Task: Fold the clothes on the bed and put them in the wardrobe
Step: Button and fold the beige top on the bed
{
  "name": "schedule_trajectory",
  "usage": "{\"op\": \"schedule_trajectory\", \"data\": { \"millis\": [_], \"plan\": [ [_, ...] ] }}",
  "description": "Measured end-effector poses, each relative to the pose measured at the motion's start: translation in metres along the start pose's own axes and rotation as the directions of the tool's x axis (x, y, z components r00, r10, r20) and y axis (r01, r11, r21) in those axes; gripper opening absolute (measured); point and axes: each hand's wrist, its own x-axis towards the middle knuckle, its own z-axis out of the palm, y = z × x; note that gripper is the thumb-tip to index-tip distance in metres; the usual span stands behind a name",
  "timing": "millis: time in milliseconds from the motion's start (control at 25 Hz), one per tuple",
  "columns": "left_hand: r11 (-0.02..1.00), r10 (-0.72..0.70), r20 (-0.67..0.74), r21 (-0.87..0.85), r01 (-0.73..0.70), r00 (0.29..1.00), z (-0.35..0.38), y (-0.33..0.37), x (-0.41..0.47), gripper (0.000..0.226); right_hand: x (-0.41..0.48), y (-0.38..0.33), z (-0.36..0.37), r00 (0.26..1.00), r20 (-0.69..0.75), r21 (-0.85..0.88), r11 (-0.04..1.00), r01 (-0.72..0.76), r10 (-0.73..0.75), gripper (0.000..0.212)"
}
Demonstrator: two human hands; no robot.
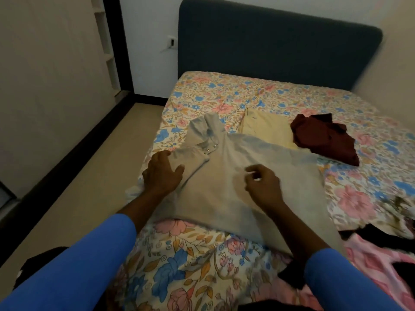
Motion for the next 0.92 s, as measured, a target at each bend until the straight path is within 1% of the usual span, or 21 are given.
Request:
{"op": "schedule_trajectory", "data": {
  "millis": [40, 80, 120, 160, 200, 240, 280, 320, 360, 400, 440, 480, 520, 560, 600, 640, 720, 760, 800, 880, 920],
  "plan": [
    [1.000, 0.015, 0.025, 0.017, -0.016, 1.000, 0.006, -0.008, 0.018, 0.066, 0.026, -0.017, 0.023, 0.991, 0.096, 0.080, 0.992, -0.097, 0.090, 0.011],
    [0.999, 0.027, 0.054, 0.028, -0.028, 0.998, 0.010, -0.015, 0.036, 0.070, 0.051, -0.035, 0.043, 0.971, 0.159, 0.168, 0.964, -0.207, 0.181, 0.015],
    [1.000, 0.012, 0.101, 0.022, -0.014, 0.995, 0.014, -0.022, 0.055, 0.077, 0.082, -0.052, 0.064, 0.951, 0.189, 0.214, 0.935, -0.285, 0.246, 0.027],
    [1.000, -0.005, 0.145, 0.019, 0.002, 0.989, 0.017, -0.028, 0.070, 0.083, 0.112, -0.069, 0.083, 0.940, 0.205, 0.199, 0.929, -0.312, 0.271, 0.045],
    [0.999, -0.025, 0.183, 0.033, 0.020, 0.983, 0.019, -0.034, 0.083, 0.087, 0.137, -0.085, 0.102, 0.936, 0.218, 0.144, 0.939, -0.311, 0.277, 0.064],
    [0.999, -0.026, 0.213, 0.041, 0.017, 0.977, 0.021, -0.039, 0.091, 0.082, 0.159, -0.094, 0.119, 0.930, 0.237, 0.083, 0.948, -0.308, 0.282, 0.079],
    [1.000, -0.007, 0.217, 0.020, 0.002, 0.976, 0.023, -0.044, 0.095, 0.067, 0.178, -0.103, 0.138, 0.907, 0.290, 0.026, 0.944, -0.328, 0.307, 0.086],
    [0.999, 0.033, 0.196, -0.025, -0.029, 0.980, 0.025, -0.052, 0.098, 0.047, 0.193, -0.108, 0.154, 0.875, 0.342, -0.021, 0.933, -0.358, 0.344, 0.084],
    [0.994, 0.070, 0.155, -0.089, -0.057, 0.985, 0.023, -0.056, 0.098, 0.030, 0.211, -0.105, 0.169, 0.841, 0.373, -0.105, 0.919, -0.381, 0.391, 0.073],
    [0.986, 0.062, 0.138, -0.163, -0.039, 0.988, 0.019, -0.061, 0.101, 0.021, 0.225, -0.101, 0.181, 0.839, 0.360, -0.208, 0.912, -0.355, 0.408, 0.054],
    [0.964, 0.002, 0.144, -0.263, 0.036, 0.990, 0.015, -0.070, 0.108, 0.018, 0.239, -0.096, 0.188, 0.849, 0.336, -0.291, 0.902, -0.318, 0.408, 0.044],
    [0.909, -0.080, 0.177, -0.391, 0.144, 0.981, 0.010, -0.078, 0.117, 0.017, 0.247, -0.095, 0.191, 0.854, 0.320, -0.362, 0.886, -0.289, 0.410, 0.038],
    [0.824, -0.164, 0.217, -0.507, 0.255, 0.962, 0.003, -0.087, 0.123, 0.015, 0.250, -0.098, 0.194, 0.849, 0.332, -0.405, 0.875, -0.265, 0.411, 0.034],
    [0.756, -0.233, 0.235, -0.567, 0.328, 0.944, -0.005, -0.096, 0.128, 0.014, 0.245, -0.111, 0.197, 0.832, 0.366, -0.422, 0.872, -0.250, 0.416, 0.028],
    [0.740, -0.282, 0.226, -0.567, 0.361, 0.932, -0.010, -0.102, 0.130, 0.015, 0.242, -0.124, 0.197, 0.815, 0.387, -0.402, 0.874, -0.271, 0.431, 0.020],
    [0.757, -0.303, 0.204, -0.542, 0.365, 0.931, -0.013, -0.107, 0.129, 0.018, 0.239, -0.137, 0.200, 0.817, 0.372, -0.365, 0.879, -0.307, 0.440, 0.015],
    [0.823, -0.308, 0.147, -0.453, 0.341, 0.940, -0.024, -0.116, 0.122, 0.028, 0.243, -0.162, 0.219, 0.845, 0.334, -0.304, 0.896, -0.323, 0.418, 0.017],
    [0.843, -0.298, 0.153, -0.421, 0.335, 0.942, -0.028, -0.117, 0.120, 0.031, 0.246, -0.173, 0.232, 0.857, 0.348, -0.240, 0.920, -0.310, 0.380, 0.020],
    [0.851, -0.293, 0.180, -0.398, 0.342, 0.939, -0.032, -0.119, 0.118, 0.032, 0.245, -0.185, 0.242, 0.846, 0.406, -0.169, 0.938, -0.301, 0.345, 0.020],
    [0.851, -0.314, 0.254, -0.352, 0.390, 0.915, -0.037, -0.121, 0.118, 0.032, 0.245, -0.199, 0.260, 0.823, 0.509, -0.010, 0.957, -0.288, 0.253, 0.024],
    [0.852, -0.337, 0.274, -0.318, 0.416, 0.901, -0.037, -0.124, 0.120, 0.031, 0.243, -0.202, 0.266, 0.830, 0.523, 0.040, 0.968, -0.249, 0.192, 0.025]
  ]
}}
